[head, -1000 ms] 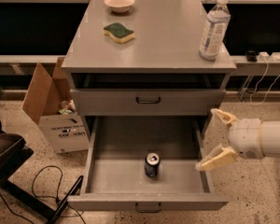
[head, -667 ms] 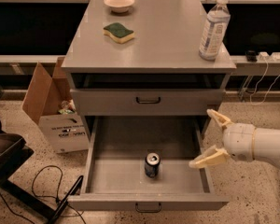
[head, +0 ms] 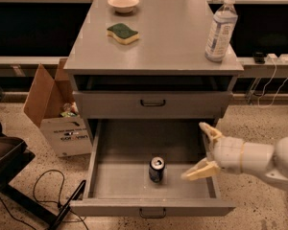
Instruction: Pick pepsi can from middle drawer and place on counter
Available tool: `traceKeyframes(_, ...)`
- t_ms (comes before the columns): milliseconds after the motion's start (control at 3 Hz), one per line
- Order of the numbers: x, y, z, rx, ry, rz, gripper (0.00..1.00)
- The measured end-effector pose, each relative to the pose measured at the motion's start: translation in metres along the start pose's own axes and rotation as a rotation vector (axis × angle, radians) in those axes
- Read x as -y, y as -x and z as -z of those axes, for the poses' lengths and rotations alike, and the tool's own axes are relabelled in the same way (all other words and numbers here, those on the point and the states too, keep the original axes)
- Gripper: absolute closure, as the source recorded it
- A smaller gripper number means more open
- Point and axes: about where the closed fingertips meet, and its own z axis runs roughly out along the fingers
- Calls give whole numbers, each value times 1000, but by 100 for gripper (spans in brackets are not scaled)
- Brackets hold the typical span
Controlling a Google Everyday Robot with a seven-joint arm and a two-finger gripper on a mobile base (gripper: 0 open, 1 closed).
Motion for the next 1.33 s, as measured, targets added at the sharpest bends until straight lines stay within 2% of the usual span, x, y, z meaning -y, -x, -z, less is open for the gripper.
traceKeyframes(333,-7,-48,-58,73,14,-35,0)
traceKeyframes(667,-2,-90,-104,137,5,-60,0)
traceKeyframes(1000,3,-126,-135,173,-4,-81,0)
traceKeyframes(1333,-1,-149,-160,207,1,-96,0)
